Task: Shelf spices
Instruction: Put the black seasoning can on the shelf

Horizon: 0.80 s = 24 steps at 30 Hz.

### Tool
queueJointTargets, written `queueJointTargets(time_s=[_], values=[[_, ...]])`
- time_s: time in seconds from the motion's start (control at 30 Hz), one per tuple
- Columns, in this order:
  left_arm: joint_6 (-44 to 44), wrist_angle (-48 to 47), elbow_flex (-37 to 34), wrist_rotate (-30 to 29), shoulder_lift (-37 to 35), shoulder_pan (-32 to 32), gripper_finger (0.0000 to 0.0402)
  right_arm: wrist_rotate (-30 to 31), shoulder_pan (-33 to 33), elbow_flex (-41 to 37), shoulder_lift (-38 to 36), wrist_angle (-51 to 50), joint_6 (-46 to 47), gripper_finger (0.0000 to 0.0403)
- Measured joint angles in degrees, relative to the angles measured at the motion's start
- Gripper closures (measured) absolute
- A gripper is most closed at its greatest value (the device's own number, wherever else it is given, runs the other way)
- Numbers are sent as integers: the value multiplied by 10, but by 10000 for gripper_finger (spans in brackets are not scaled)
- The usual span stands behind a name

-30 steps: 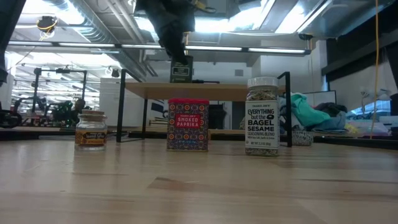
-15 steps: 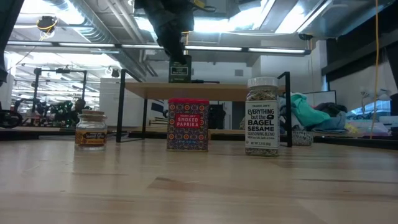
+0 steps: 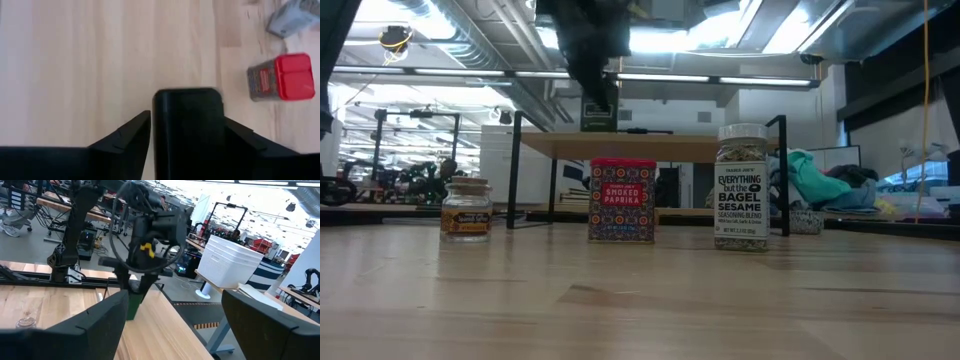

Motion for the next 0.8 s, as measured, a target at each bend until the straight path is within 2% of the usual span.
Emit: queueJointTargets(time_s=[0.6,0.8], values=[[1,59,0,-12,-28,1,210,0,0,0,0,-4,0,77],[-1,96,1,-18,-63,1,210,0,0,0,0,-4,0,77]])
